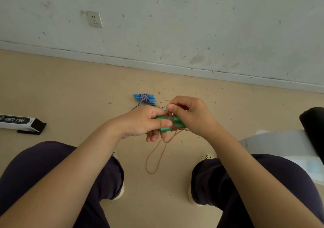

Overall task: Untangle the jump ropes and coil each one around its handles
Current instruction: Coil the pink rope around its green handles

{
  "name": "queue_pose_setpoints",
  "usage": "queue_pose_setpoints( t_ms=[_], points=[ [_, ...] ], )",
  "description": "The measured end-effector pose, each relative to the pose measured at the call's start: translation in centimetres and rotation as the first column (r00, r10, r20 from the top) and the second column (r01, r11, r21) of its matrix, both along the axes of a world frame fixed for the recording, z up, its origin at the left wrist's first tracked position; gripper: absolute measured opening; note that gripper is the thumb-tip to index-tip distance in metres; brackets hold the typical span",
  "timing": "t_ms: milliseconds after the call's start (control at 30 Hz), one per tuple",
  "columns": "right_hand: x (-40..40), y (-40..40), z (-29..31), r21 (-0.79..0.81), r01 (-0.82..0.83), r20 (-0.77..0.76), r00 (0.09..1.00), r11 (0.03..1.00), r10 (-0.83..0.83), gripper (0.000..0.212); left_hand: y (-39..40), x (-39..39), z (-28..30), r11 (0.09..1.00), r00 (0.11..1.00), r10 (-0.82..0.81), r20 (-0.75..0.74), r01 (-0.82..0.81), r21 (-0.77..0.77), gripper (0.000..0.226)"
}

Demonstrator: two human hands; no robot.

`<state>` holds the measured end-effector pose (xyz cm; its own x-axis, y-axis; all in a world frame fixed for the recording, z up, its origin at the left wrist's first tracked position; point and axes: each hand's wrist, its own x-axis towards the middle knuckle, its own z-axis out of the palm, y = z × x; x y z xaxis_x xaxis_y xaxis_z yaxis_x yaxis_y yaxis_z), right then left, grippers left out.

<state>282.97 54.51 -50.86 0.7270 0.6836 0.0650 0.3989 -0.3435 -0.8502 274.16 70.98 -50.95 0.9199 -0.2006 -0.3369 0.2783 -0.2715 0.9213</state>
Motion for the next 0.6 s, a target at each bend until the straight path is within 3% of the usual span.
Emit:
queue_pose_setpoints(
  t_ms=[167,267,367,467,600],
  points=[
    [-0.1,0.8,-0.3,0.077,0.092,-0.069,0.994,0.993,-0.087,0.016,-0.6,0.0,-0.5,0.995,0.994,0.091,0.06,-0.093,0.023,0.015],
    [-0.1,1.1,-0.4,0.048,0.097,-0.024,0.995,0.994,-0.096,0.015,-0.9,0.1,-0.6,0.983,0.98,0.178,0.09,-0.181,0.021,0.015],
    [0.2,1.0,-0.1,0.026,0.113,-0.059,0.992,0.993,-0.112,0.011,-0.8,0.0,-0.5,0.986,0.982,0.139,0.126,-0.148,0.07,0.015],
    [0.5,0.4,0.2,0.037,0.117,-0.096,0.989,0.992,-0.113,0.02,-0.6,0.0,-0.5,0.991,0.986,0.087,0.145,-0.101,0.087,0.015],
    [0.4,0.3,0.1,-0.014,0.077,-0.15,0.986,0.997,-0.078,0.022,-0.5,0.1,-0.7,0.985,0.974,0.123,0.188,-0.144,0.099,0.01]
  ],
)
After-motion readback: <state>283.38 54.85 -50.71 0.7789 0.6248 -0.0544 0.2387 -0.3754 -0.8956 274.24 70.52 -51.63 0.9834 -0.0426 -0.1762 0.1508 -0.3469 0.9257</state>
